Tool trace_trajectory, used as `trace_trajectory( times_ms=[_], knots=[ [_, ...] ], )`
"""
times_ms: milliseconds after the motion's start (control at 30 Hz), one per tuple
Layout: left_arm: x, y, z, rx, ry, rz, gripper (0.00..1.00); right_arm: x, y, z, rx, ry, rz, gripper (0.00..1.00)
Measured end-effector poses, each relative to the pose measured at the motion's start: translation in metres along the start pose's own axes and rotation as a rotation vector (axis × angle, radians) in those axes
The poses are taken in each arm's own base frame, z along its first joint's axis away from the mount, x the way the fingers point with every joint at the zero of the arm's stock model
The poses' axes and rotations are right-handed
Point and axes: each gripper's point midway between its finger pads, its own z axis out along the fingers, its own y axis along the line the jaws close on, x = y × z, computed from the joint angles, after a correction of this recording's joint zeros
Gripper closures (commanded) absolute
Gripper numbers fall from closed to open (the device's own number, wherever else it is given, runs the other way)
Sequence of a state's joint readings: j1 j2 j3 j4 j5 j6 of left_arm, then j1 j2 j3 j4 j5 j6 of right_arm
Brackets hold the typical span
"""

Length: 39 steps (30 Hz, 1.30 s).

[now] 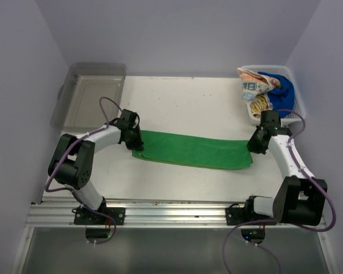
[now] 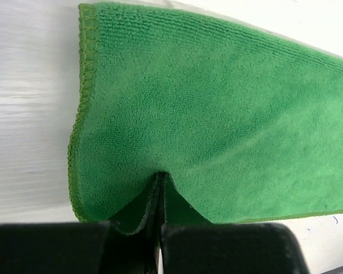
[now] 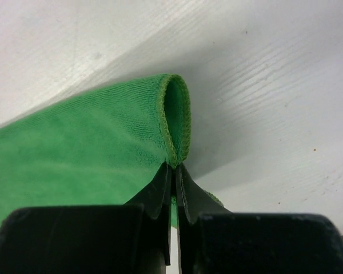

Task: Roll the towels
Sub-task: Fold the towel

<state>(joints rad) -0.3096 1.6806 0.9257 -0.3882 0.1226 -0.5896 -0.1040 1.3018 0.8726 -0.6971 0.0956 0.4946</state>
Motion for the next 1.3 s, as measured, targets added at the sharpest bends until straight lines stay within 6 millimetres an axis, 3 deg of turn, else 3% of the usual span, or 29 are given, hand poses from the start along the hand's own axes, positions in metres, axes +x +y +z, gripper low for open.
trace_trajectory(
  times_ms=[300, 433, 533, 733, 1000, 1300],
  knots=[
    [0.020, -0.058, 0.013, 0.102, 0.010, 0.063, 1.00, -0.029, 0.028, -0.062, -0.104, -0.126, -0.032, 1.00],
    [0.032, -0.076, 0.014, 0.131, 0.028, 0.090, 1.00, -0.027, 0.061, -0.086, -0.173, -0.156, -0.101, 1.00],
    [0.039, -0.082, 0.013, 0.134, 0.040, 0.106, 1.00, -0.015, 0.092, -0.103, -0.241, -0.154, -0.161, 1.00],
    [0.042, -0.069, -0.001, 0.097, 0.065, 0.111, 1.00, 0.018, 0.149, -0.119, -0.338, -0.113, -0.259, 1.00],
    [0.004, -0.031, -0.024, 0.062, -0.011, 0.035, 1.00, 0.069, 0.208, -0.112, -0.371, -0.028, -0.397, 1.00],
    [0.036, -0.014, -0.006, 0.053, 0.091, 0.022, 1.00, 0.111, 0.271, -0.113, -0.429, -0.005, -0.513, 1.00]
  ],
)
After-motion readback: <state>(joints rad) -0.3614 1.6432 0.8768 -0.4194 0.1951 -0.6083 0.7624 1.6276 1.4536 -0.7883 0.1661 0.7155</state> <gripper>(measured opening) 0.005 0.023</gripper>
